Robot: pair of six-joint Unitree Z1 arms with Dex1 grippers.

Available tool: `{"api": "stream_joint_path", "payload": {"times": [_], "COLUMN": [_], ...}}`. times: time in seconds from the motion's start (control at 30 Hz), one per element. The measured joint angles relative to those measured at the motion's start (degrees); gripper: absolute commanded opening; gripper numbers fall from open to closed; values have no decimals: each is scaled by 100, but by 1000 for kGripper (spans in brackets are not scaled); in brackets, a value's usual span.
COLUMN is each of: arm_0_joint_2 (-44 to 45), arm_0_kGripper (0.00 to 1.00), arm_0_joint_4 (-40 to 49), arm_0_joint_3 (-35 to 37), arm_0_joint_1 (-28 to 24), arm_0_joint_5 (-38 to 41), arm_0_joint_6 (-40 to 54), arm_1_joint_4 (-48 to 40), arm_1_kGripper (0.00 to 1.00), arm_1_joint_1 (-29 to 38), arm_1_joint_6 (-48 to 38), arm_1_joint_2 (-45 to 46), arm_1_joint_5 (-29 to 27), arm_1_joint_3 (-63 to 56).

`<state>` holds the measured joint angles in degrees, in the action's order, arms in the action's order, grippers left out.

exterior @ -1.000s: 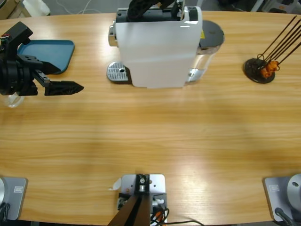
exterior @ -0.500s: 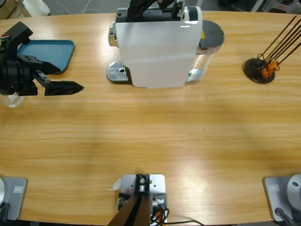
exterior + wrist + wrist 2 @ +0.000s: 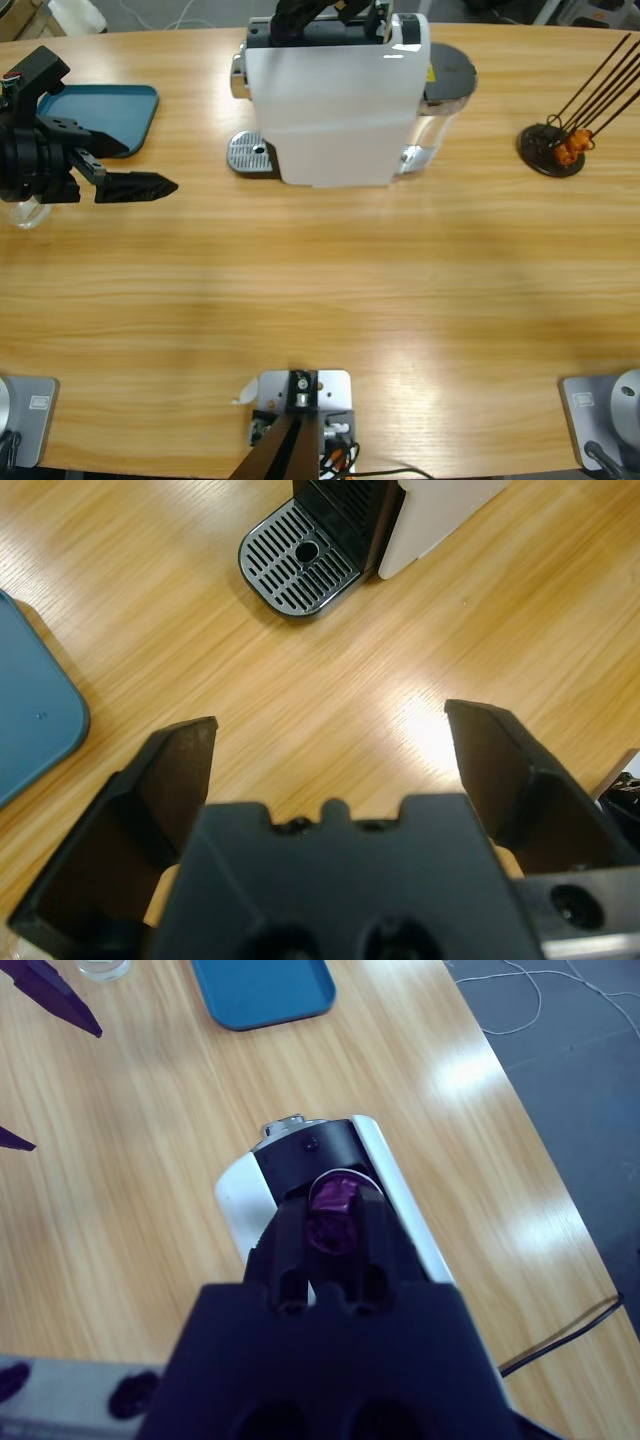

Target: Pour coffee

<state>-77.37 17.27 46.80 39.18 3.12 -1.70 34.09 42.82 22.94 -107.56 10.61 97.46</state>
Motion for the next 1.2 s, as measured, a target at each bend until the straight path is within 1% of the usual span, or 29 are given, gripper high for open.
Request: {"api": "stream_joint_path", "payload": {"times": [0.33, 0.53, 0.57, 0.6, 0.63, 0.77, 1.0, 1.2], "arm_0_joint_2": [0, 0, 0, 0, 0, 0, 0, 0], "arm_0_kGripper": [1000, 1000, 1000, 1000, 1000, 1000, 1000, 1000], "arm_0_joint_4": [-49, -49, -49, -49, -49, -49, -49, -49], "arm_0_joint_3": [0, 0, 0, 0, 0, 0, -15, -20], "arm_0_joint_1": [0, 0, 0, 0, 0, 0, 0, 0], "arm_0_joint_5": [0, 0, 0, 0, 0, 0, 0, 0], "arm_0_joint_6": [0, 0, 0, 0, 0, 0, 0, 0], "arm_1_joint_4": [0, 1, 1, 1, 1, 1, 45, 48], "arm_1_kGripper": [117, 109, 101, 27, 0, 0, 0, 0], "arm_1_joint_1": [0, 63, 88, 112, 125, 165, 300, 384], "arm_1_joint_6": [218, 251, 251, 251, 251, 248, -372, -490], "arm_1_joint_2": [32, 32, 32, 32, 32, 33, 33, 40], "arm_1_joint_5": [-6, -194, -255, -295, -321, -456, -840, -1025], "arm_1_joint_3": [-78, -78, -78, -78, -78, -76, -11, -7]}}
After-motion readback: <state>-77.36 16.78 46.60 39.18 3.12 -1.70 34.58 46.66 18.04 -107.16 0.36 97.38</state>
